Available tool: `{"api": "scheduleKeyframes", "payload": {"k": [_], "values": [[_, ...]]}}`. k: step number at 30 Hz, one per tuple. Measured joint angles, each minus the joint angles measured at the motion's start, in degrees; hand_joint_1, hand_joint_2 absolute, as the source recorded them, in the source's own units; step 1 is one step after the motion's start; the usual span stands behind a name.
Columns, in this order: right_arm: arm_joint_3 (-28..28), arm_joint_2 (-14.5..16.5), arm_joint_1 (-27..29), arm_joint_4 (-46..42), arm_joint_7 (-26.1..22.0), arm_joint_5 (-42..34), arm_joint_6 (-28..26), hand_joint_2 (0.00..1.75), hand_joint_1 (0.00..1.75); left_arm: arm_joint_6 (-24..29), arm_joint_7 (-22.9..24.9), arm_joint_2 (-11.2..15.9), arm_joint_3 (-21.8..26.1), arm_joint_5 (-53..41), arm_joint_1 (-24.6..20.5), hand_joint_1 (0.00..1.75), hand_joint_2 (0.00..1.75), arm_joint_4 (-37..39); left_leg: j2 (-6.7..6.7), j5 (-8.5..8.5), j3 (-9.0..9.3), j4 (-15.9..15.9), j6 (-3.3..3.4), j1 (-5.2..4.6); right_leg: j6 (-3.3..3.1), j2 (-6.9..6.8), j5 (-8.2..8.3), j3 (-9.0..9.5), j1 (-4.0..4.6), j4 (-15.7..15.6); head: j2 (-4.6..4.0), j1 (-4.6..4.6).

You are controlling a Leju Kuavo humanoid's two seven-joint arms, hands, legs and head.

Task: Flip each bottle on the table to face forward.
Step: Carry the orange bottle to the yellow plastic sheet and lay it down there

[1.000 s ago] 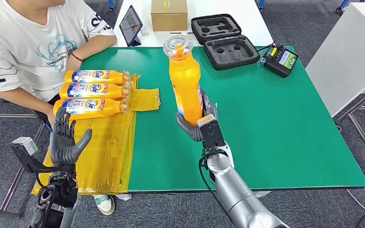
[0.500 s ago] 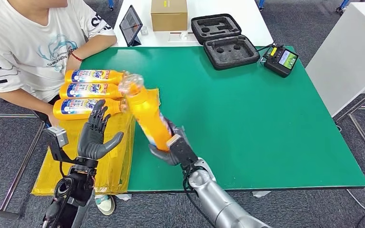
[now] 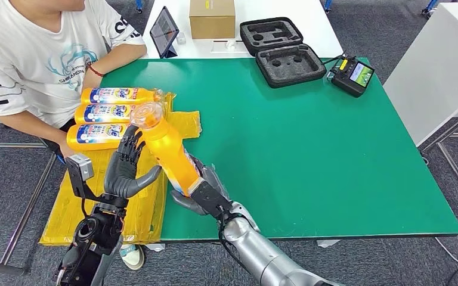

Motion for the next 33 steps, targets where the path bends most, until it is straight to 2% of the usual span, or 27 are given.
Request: {"api": "scheduleKeyframes", "payload": {"k": [9, 18, 21, 25, 27, 29, 33], "values": [[1.66, 0.0, -0.62, 1.11, 1.0, -0.17, -0.1, 1.75, 1.75, -1.1, 0.08, 0.16, -0.46, 0.97, -0.14, 0.0, 1.75, 0.83, 0.0, 0.0, 0.0, 0.0, 0.0, 0.02, 0.0, 0.01, 0.0, -0.01, 0.01, 0.0, 0.0, 0.0], [5.76, 0.0, -1.93, 3.41, 2.57, -1.18, -3.18, 1.75, 1.75, -9.71, 4.66, 0.9, -2.99, 8.83, -0.43, 0.0, 1.75, 2.82, 0.01, 0.0, 0.0, 0.0, 0.0, 0.0, 0.0, 0.0, 0.0, -0.01, 0.0, 0.0, 0.0, 0.0], [5.8, 0.0, -2.03, 4.12, 2.05, -1.48, -6.88, 1.75, 1.75, -10.05, 5.63, 1.15, -4.0, 9.07, -0.39, 0.0, 1.75, 2.8, -0.01, 0.0, -0.02, 0.0, 0.0, 0.0, 0.0, -0.02, 0.0, -0.01, 0.0, 0.0, 0.0, 0.0], [4.89, -0.05, -2.54, 4.41, 0.98, -1.06, -16.02, 1.75, 1.75, -9.79, 7.89, 1.22, -5.18, 8.91, -0.35, 0.0, 1.75, 2.42, -0.01, 0.0, -0.02, 0.0, 0.0, 0.0, 0.0, -0.01, 0.0, -0.01, 0.0, 0.0, 0.0, 0.01], [3.79, -0.25, -3.07, 4.39, 0.99, 1.39, -20.46, 1.75, 1.75, -9.79, 8.99, 1.26, -5.74, 9.01, -0.27, 0.0, 1.75, 2.4, -0.01, 0.01, -0.02, 0.0, 0.0, 0.0, 0.0, -0.02, 0.01, -0.01, 0.0, 0.0, 0.0, 0.01], [1.71, -0.48, -3.37, 4.14, 1.65, 7.46, -23.05, 1.75, 1.75, -9.78, 9.78, 1.29, -6.33, 9.13, -0.2, 0.0, 1.75, 2.4, 0.0, 0.01, -0.02, 0.0, 0.0, 0.0, 0.01, -0.01, 0.01, -0.01, 0.0, 0.0, 0.0, 0.0], [-5.09, -0.19, -2.52, 2.12, 3.66, 23.74, -23.76, 1.75, 1.75, -9.37, 10.44, 1.34, -7.55, 9.27, -0.28, 0.0, 1.75, 2.4, -0.01, 0.01, -0.01, 0.01, 0.0, 0.01, 0.01, -0.01, 0.02, -0.01, 0.01, 0.0, 0.0, -0.01]]}}
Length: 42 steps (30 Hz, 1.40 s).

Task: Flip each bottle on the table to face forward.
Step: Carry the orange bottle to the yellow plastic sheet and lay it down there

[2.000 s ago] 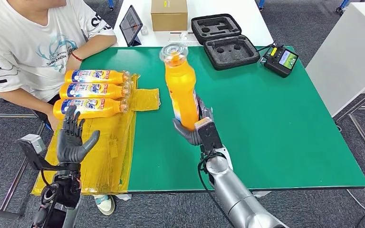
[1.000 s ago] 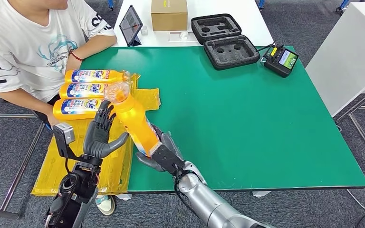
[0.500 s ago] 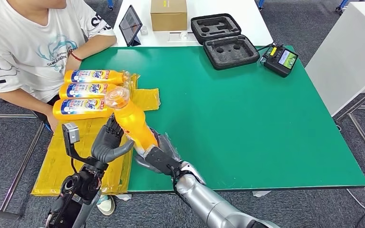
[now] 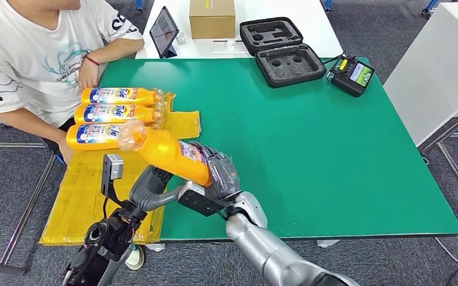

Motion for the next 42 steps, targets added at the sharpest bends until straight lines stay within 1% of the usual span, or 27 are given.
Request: {"api": "scheduleKeyframes", "payload": {"k": [3, 6, 10, 13, 17, 19, 24, 30, 37, 42], "values": [[-4.63, 0.35, 1.51, -2.95, 2.5, 8.88, -0.03, 1.75, 1.75, 1.48, 0.03, 0.01, -0.44, -0.03, -0.12, 0.0, 1.75, 0.0, -0.01, 0.0, -0.01, 0.0, 0.0, 0.01, 0.0, -0.01, -0.01, 0.0, 0.0, 0.0, 0.0, 0.01], [-7.84, 0.47, 3.57, -7.36, 6.64, 16.3, -0.05, 1.75, 1.75, 3.03, 0.04, 0.0, -0.73, 0.21, -0.25, 0.0, 1.75, 0.0, -0.01, -0.01, -0.01, -0.01, 0.0, 0.0, 0.0, 0.0, -0.01, 0.0, 0.0, 0.0, 0.0, 0.01], [-9.01, 0.57, 5.81, -11.94, 12.81, 25.15, -0.07, 1.75, 1.75, 3.55, 0.2, -0.06, -1.18, 1.82, -0.54, 0.0, 1.75, 0.0, 0.0, -0.01, -0.01, -0.01, 0.0, 0.0, 0.0, 0.0, -0.01, 0.0, 0.0, 0.0, 0.0, 0.01], [-8.89, 0.89, 6.84, -13.39, 15.86, 28.58, -0.07, 1.75, 1.75, 3.48, 0.21, -0.13, -1.53, 3.16, -0.85, 0.0, 1.75, -0.01, 0.0, -0.01, -0.01, -0.01, 0.0, 0.0, 0.0, 0.0, -0.01, 0.0, 0.0, 0.0, 0.0, 0.01], [-6.78, 1.16, 7.39, -13.57, 19.62, 28.56, -0.07, 1.75, 1.75, 4.61, -0.59, -0.54, -1.37, 4.15, -0.95, 0.0, 1.75, -0.35, 0.0, 0.0, 0.0, -0.01, 0.0, 0.0, 0.0, 0.01, -0.01, 0.0, 0.0, 0.0, 0.0, 0.01], [-5.87, 1.25, 7.52, -13.56, 20.23, 28.54, -0.07, 1.75, 1.75, 5.36, -1.15, -0.79, -1.19, 4.45, -0.96, 0.0, 1.75, -0.54, 0.0, 0.0, -0.01, -0.01, 0.0, 0.01, 0.0, 0.0, -0.01, 0.0, 0.0, 0.0, 0.0, 0.01], [-4.31, 1.31, 7.5, -13.06, 20.44, 27.28, -0.07, 1.75, 1.75, 7.73, -2.97, -1.46, -0.31, 6.99, -0.79, 0.0, 1.75, -1.59, 0.0, 0.0, -0.01, -0.02, 0.0, 0.01, 0.0, 0.01, -0.01, 0.0, 0.01, 0.0, 0.0, 0.0], [-2.4, 1.31, 7.36, -11.38, 20.53, 25.13, -0.09, 1.75, 1.75, 8.07, -3.52, -2.7, 0.46, 11.2, -0.21, 0.0, 1.75, -4.16, 0.0, -0.01, -0.02, -0.02, 0.0, 0.0, 0.0, 0.0, -0.01, 0.0, 0.0, 0.0, 0.0, 0.01], [-1.32, 1.31, 7.12, -10.45, 20.43, 23.74, -0.42, 1.75, 1.75, 8.77, -4.03, -3.44, 0.93, 11.91, 0.45, 0.0, 1.75, -5.75, 0.0, 0.0, -0.02, -0.01, 0.0, 0.0, 0.0, 0.0, -0.01, 0.0, 0.0, 0.0, 0.0, 0.01], [0.41, 1.31, 6.75, -9.82, 19.87, 19.82, -0.46, 1.75, 1.75, 9.75, -4.42, -4.33, 0.97, 12.25, 0.48, 0.0, 1.75, -6.16, 0.0, 0.0, -0.02, -0.01, 0.0, 0.0, 0.0, 0.0, -0.01, 0.0, 0.0, 0.0, 0.0, 0.01]]}}
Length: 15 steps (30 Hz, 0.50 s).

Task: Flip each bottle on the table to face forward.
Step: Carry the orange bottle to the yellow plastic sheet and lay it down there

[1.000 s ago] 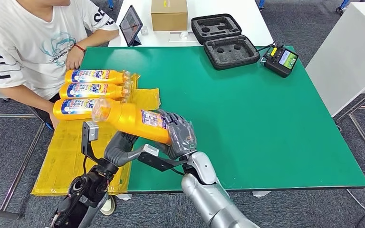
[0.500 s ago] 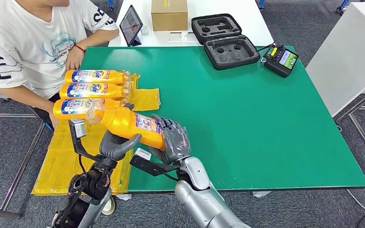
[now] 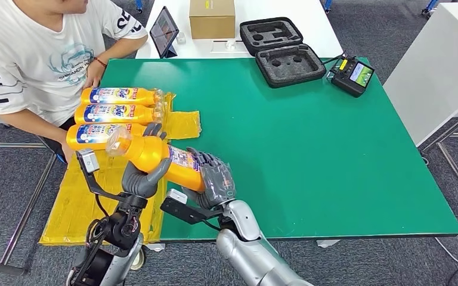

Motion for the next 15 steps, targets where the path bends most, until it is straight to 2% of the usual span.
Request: {"api": "scheduleKeyframes", "payload": {"k": [6, 7, 8, 10, 11, 12, 15], "values": [[2.44, 0.0, -0.19, 0.71, -0.37, -4.22, -0.02, 1.75, 1.75, 0.71, -0.74, -0.86, -0.34, -0.54, -0.05, 0.0, 1.75, -0.02, 0.0, 0.0, 0.0, 0.0, 0.0, 0.0, 0.0, 0.0, 0.0, 0.0, 0.0, 0.0, 0.0, 0.0], [2.66, 0.0, -0.27, 0.81, -0.44, -4.55, -0.02, 1.75, 1.75, 0.94, -0.92, -0.91, -0.44, -0.84, -0.06, 0.1, 1.75, -0.02, 0.0, 0.0, 0.0, 0.0, 0.0, 0.0, 0.0, 0.0, 0.0, 0.0, 0.0, 0.0, 0.0, 0.0], [2.9, 0.0, -0.38, 0.89, -0.54, -4.96, -0.02, 1.75, 1.75, 1.31, -1.19, -0.98, -0.55, -1.34, -0.07, 0.44, 1.75, -0.02, 0.0, 0.0, 0.0, 0.0, 0.0, 0.0, 0.0, 0.0, 0.0, 0.0, 0.0, 0.0, 0.0, -0.01], [3.51, 0.0, -0.66, 1.03, -0.83, -6.12, -0.02, 1.75, 1.75, 2.39, -1.82, -1.17, -0.79, -2.74, -0.15, 1.31, 1.75, -0.03, 0.0, 0.0, 0.0, 0.0, 0.0, 0.0, 0.0, 0.0, 0.0, -0.01, 0.0, 0.0, 0.0, -0.01], [3.87, 0.0, -0.81, 1.08, -0.93, -6.81, -0.02, 1.75, 1.75, 3.0, -2.14, -1.31, -0.92, -3.52, -0.2, 1.65, 1.75, -0.04, 0.0, 0.0, 0.0, 0.0, 0.0, 0.0, 0.0, 0.0, 0.0, -0.01, 0.0, 0.0, 0.0, -0.01], [4.26, 0.0, -0.96, 1.11, -0.96, -7.52, -0.03, 1.75, 1.75, 3.61, -2.44, -1.46, -1.06, -4.28, -0.24, 1.75, 1.75, -0.07, 0.0, 0.0, 0.0, 0.0, 0.0, 0.0, 0.0, 0.0, 0.0, -0.01, 0.0, 0.0, 0.0, 0.0], [5.46, 0.0, -1.39, 1.14, -0.77, -9.54, -0.06, 1.75, 1.75, 5.03, -3.41, -1.79, -1.54, -6.1, -0.41, 1.75, 1.75, -0.26, 0.0, 0.0, 0.01, 0.0, 0.0, 0.0, 0.0, 0.01, 0.0, 0.0, 0.0, 0.0, 0.0, -0.01]]}}
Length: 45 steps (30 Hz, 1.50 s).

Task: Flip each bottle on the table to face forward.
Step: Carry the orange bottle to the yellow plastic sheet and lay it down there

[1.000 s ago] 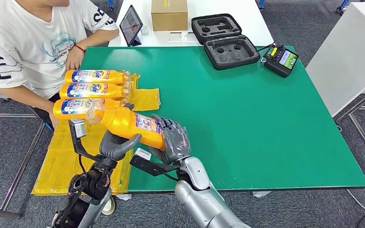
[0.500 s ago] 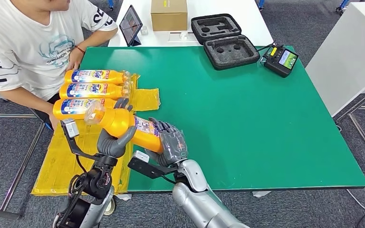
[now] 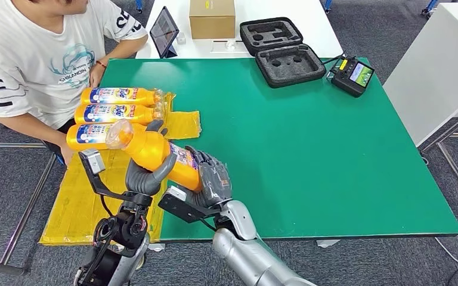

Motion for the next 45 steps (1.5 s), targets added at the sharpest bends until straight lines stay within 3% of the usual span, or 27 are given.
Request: {"api": "scheduleKeyframes", "payload": {"k": [13, 14, 15, 18, 19, 25, 31, 35, 41, 45], "values": [[2.23, -0.02, -1.04, 0.07, -0.37, -3.76, -0.11, 1.75, 1.75, 1.91, -1.72, -0.25, -0.73, -1.94, -1.23, 1.75, 1.75, 0.23, 0.0, 0.0, 0.0, 0.0, 0.0, 0.0, 0.0, 0.0, 0.0, 0.0, 0.0, 0.0, 0.0, 0.01], [2.59, -0.02, -1.14, 0.18, -0.38, -4.44, -0.11, 1.75, 1.68, 1.95, -1.75, -0.25, -0.73, -1.79, -1.25, 1.75, 1.75, 0.26, 0.0, 0.0, 0.0, 0.0, 0.0, 0.0, 0.0, 0.0, 0.0, 0.0, 0.0, 0.0, 0.0, 0.01], [3.12, -0.02, -1.29, 0.37, -0.39, -5.39, -0.11, 1.75, 1.24, 1.97, -1.76, -0.25, -0.7, -1.61, -1.27, 1.75, 1.75, 0.27, 0.0, 0.0, 0.0, 0.0, 0.0, 0.0, 0.0, 0.0, 0.0, 0.0, 0.0, 0.0, 0.0, 0.01], [6.15, -0.03, -2.23, 1.61, -0.61, -9.79, 0.15, 0.44, 0.0, 1.84, -1.8, -0.25, -0.51, -1.09, -1.36, 1.75, 1.75, 0.28, 0.0, 0.0, 0.0, 0.0, 0.0, 0.0, 0.0, 0.0, 0.0, 0.0, 0.0, 0.0, 0.0, 0.01], [7.44, -0.05, -2.61, 2.16, -0.75, -11.42, 0.46, 0.0, 0.0, 1.76, -1.82, -0.25, -0.4, -1.0, -1.4, 1.75, 1.75, 0.28, 0.0, 0.0, 0.0, 0.0, 0.0, 0.0, 0.0, 0.0, 0.0, 0.0, 0.0, 0.0, 0.0, 0.0], [12.56, -0.46, -4.48, 4.12, -3.12, -21.18, 4.14, 0.0, 0.0, 1.93, -2.6, -0.1, 1.0, -1.14, -1.22, 1.75, 1.75, 0.28, 0.01, 0.0, 0.0, 0.0, 0.0, 0.0, 0.0, 0.01, 0.0, -0.01, 0.0, 0.0, 0.0, 0.0], [13.79, -0.5, -5.42, 5.02, -4.58, -22.9, 4.78, 0.0, 0.0, 2.35, -3.05, 0.08, 1.66, -1.61, -1.17, 1.75, 1.75, 0.28, 0.0, 0.0, 0.0, 0.0, 0.0, 0.0, 0.0, 0.0, 0.0, 0.0, 0.0, 0.0, 0.0, 0.01], [12.88, -0.56, -4.91, 4.34, -10.54, -26.7, 5.45, 0.0, 0.0, 8.51, -7.59, 0.12, 2.3, -7.6, -1.11, 1.75, 1.75, -0.32, 0.0, 0.0, -0.01, 0.0, 0.0, 0.0, 0.0, 0.01, 0.0, 0.0, 0.0, 0.0, 0.0, 0.01], [6.13, -2.4, 2.2, -11.19, -19.42, -28.17, 9.91, 0.0, 0.0, 17.53, -13.6, 0.92, 8.18, -17.07, 0.25, 1.75, 1.75, -3.09, 0.01, -0.01, -0.01, -0.01, -0.01, 0.01, -0.01, -0.01, -0.03, -0.01, 0.01, 0.0, 0.0, 0.0], [3.86, -3.96, 7.63, -25.47, -22.48, -31.22, 8.15, 0.0, 0.0, 21.45, -15.13, 1.45, 12.45, -22.21, 2.79, 1.75, 1.75, -5.73, 0.0, -0.04, -0.05, -0.02, -0.02, 0.02, -0.01, -0.01, -0.06, -0.04, 0.01, 0.0, 0.0, 0.02]]}}
